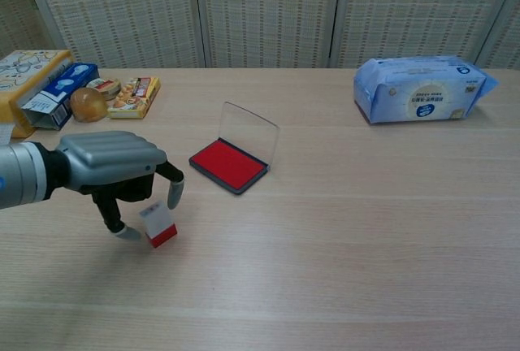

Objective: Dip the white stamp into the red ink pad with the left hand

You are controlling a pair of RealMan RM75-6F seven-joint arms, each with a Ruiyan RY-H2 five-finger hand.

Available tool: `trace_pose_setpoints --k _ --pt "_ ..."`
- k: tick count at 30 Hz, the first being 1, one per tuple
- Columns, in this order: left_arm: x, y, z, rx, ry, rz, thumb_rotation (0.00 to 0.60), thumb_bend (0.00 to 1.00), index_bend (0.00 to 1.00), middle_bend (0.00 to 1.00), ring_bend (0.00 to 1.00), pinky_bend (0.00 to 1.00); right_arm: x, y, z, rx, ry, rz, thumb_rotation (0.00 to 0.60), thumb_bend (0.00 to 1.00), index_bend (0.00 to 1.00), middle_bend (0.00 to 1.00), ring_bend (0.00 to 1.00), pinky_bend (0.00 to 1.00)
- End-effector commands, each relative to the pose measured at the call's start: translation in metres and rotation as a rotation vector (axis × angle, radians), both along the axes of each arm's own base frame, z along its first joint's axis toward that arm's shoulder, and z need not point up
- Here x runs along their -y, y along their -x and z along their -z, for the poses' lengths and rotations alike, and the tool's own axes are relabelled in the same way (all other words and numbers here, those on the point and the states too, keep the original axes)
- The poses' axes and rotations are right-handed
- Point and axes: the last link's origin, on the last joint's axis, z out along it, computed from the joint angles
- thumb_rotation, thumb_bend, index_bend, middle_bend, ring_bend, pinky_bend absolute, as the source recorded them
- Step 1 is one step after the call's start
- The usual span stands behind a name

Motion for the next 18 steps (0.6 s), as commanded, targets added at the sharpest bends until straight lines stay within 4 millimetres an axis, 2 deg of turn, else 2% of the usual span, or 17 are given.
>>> trace_pose_setpoints --k 1,18 --pt "-0.0005 0.0006 0.0006 0.0 -0.001 -0.001 0.6 0.22 0.45 0.99 0.8 0.77 -0.0001 -0.0001 0.0001 0.0 -0.001 -0.001 0.6 0.21 0.0 0.0 0.0 0.0" --pt "-0.0006 -0.0008 0.0049 0.007 0.0 0.003 0.6 0.22 0.55 1.0 0.81 0.77 -0.0015 -0.0001 -0.0015 0.003 0.007 -0.005 0.6 0.22 0.0 0.0 0.0 0.0"
